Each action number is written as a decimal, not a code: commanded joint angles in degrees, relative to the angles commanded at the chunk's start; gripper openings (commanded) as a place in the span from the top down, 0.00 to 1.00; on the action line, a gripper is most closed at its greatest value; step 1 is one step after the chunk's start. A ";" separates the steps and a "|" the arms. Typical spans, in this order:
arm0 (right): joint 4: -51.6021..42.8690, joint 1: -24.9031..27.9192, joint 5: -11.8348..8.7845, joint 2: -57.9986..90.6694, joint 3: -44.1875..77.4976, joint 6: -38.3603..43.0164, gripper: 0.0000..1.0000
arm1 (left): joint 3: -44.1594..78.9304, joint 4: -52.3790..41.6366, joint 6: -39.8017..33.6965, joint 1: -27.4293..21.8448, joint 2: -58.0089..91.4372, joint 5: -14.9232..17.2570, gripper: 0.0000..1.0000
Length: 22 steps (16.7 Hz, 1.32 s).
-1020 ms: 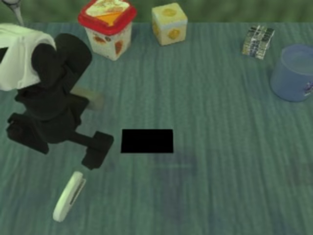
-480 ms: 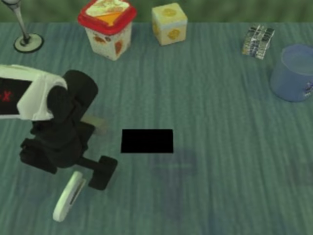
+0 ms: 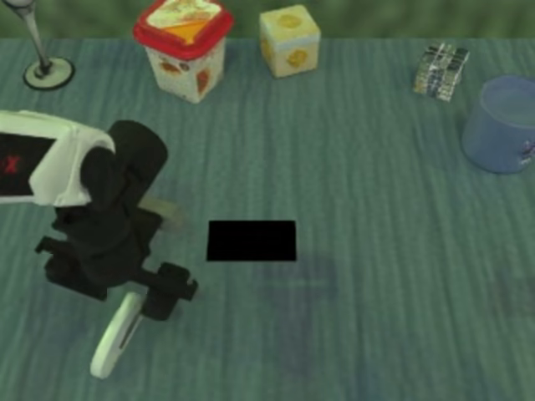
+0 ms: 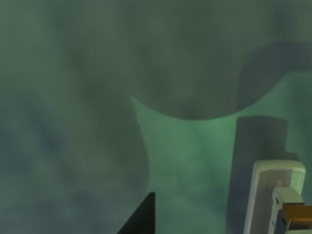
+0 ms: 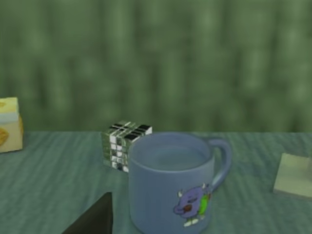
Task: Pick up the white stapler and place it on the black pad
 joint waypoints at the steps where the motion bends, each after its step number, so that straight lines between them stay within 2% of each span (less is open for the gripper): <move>1: 0.00 0.00 0.00 0.00 0.00 0.00 0.00 | 0.00 0.00 0.00 0.00 0.00 0.00 0.53; 7: 0.00 0.00 0.00 0.00 0.00 0.00 0.00 | 0.00 0.00 0.00 0.00 0.00 0.00 0.98; 17: 0.00 0.00 0.00 0.00 0.00 0.00 0.00 | 0.17 -0.19 0.07 0.01 -0.08 -0.02 1.00; 22: 0.00 0.00 0.00 0.00 0.00 0.00 0.00 | 6.10 -9.54 -0.12 0.37 -3.31 -0.04 1.00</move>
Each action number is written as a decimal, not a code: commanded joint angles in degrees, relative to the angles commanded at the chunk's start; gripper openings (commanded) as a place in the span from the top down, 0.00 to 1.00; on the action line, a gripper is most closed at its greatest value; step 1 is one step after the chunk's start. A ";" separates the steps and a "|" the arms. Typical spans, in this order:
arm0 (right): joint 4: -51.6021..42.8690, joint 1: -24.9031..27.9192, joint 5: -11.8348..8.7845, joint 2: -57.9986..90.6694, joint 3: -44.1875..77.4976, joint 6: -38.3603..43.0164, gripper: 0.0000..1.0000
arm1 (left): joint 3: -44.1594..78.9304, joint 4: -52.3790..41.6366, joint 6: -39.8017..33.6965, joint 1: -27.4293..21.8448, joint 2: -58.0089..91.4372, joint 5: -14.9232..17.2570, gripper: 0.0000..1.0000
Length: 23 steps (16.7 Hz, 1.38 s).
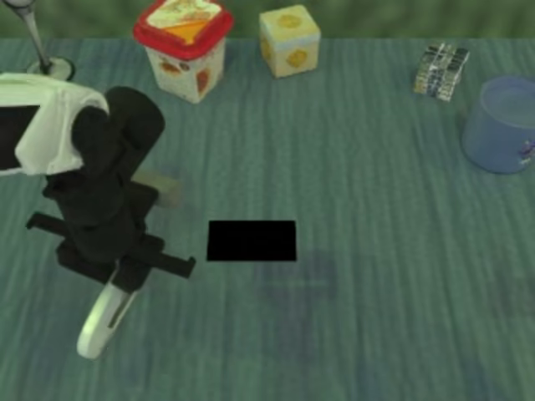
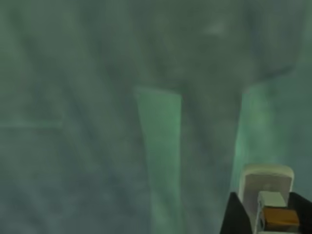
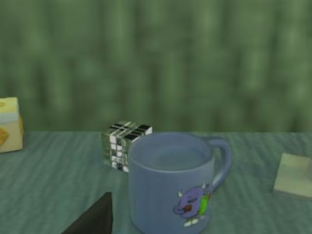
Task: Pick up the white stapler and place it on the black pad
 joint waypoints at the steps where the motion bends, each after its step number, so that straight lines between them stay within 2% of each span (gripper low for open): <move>1: 0.00 0.00 0.00 0.00 0.00 0.00 0.00 | 1.61 -3.05 -0.04 0.12 -1.03 0.00 1.00; 5: 0.00 0.00 0.00 0.00 0.00 0.00 0.00 | 7.03 -12.34 -0.10 0.54 -4.95 -0.01 1.00; 13: 0.00 0.00 0.00 0.00 0.00 0.00 0.00 | 9.83 -14.11 2.04 -0.70 -3.65 -0.16 1.00; 17: 0.00 0.00 0.00 0.00 0.00 0.00 0.00 | 21.13 -17.30 12.60 -4.97 5.01 -0.75 1.00; 23: 0.00 0.00 0.00 0.00 0.00 0.00 0.00 | 47.93 -23.12 36.91 -13.49 21.58 -1.88 1.00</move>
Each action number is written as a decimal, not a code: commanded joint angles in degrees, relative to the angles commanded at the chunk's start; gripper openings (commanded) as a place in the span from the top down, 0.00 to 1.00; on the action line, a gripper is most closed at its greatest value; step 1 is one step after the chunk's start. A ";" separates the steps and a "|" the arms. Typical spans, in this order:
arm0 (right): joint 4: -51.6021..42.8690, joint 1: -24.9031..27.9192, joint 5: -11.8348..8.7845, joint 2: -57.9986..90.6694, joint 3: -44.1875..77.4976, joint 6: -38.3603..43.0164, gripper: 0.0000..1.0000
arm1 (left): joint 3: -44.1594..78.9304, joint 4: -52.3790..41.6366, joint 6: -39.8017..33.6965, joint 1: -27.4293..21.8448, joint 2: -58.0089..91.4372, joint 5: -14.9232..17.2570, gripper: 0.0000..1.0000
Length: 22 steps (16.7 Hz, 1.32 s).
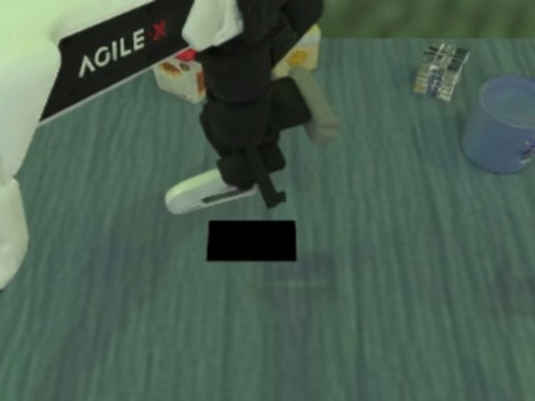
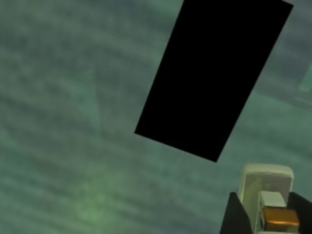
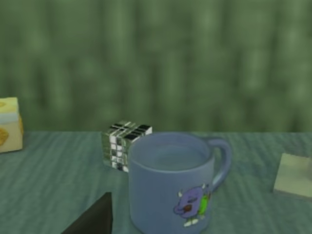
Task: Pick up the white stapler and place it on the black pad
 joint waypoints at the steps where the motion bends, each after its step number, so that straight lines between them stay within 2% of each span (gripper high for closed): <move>1: 0.00 0.00 0.00 0.00 0.00 0.00 0.00 | 3.65 -0.69 3.56 -1.27 2.23 -0.18 1.00; 5: 0.00 0.00 0.00 0.00 0.00 0.00 0.00 | 12.21 -2.11 12.17 -4.63 7.81 -0.73 1.00; 12: 0.00 0.00 0.00 0.00 0.00 0.00 0.00 | 11.83 -1.13 13.03 -4.56 7.98 -0.80 1.00; 19: 0.00 0.00 0.00 0.00 0.00 0.00 0.00 | -3.94 15.82 14.98 -2.61 8.94 -0.56 1.00; 22: 0.00 0.00 0.00 0.00 0.00 0.00 0.00 | -7.46 19.41 15.65 -2.19 9.37 -0.50 1.00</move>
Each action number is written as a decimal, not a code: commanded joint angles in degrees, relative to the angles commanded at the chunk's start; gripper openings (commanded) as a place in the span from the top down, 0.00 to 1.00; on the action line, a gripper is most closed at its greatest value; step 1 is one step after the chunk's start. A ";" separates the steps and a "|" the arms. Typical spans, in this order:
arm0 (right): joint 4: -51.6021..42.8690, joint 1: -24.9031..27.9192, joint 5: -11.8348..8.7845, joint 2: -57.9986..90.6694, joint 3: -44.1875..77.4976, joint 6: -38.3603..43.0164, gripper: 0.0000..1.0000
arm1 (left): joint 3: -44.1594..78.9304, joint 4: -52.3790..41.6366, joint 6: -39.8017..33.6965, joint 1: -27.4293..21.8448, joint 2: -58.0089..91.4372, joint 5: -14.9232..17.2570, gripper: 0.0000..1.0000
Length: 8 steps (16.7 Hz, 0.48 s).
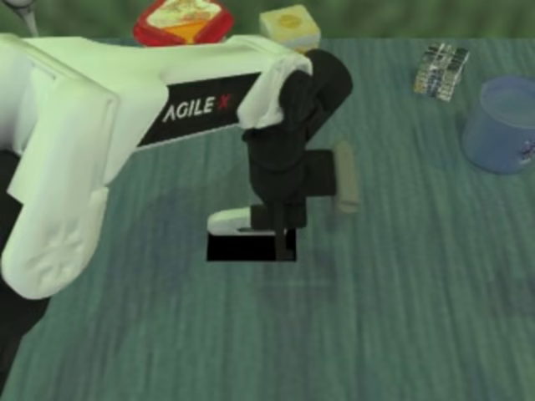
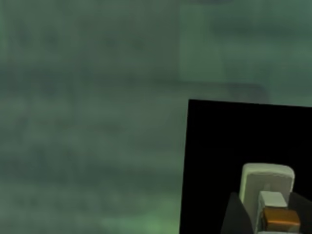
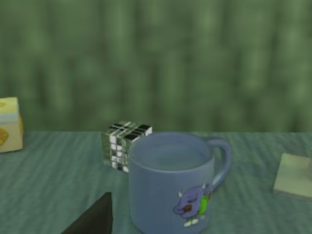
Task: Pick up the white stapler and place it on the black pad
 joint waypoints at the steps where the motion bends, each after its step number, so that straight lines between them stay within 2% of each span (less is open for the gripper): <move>1: 0.00 0.00 0.00 0.00 0.00 0.00 0.00 | -0.07 0.07 0.02 0.01 0.02 0.00 1.00; 4: 0.00 0.00 0.00 0.00 0.00 0.00 0.00 | -0.07 0.07 0.02 0.01 0.02 0.00 1.00; 8: 0.00 0.00 0.00 0.00 0.00 0.00 0.00 | -0.07 0.07 0.02 0.01 0.02 0.00 0.70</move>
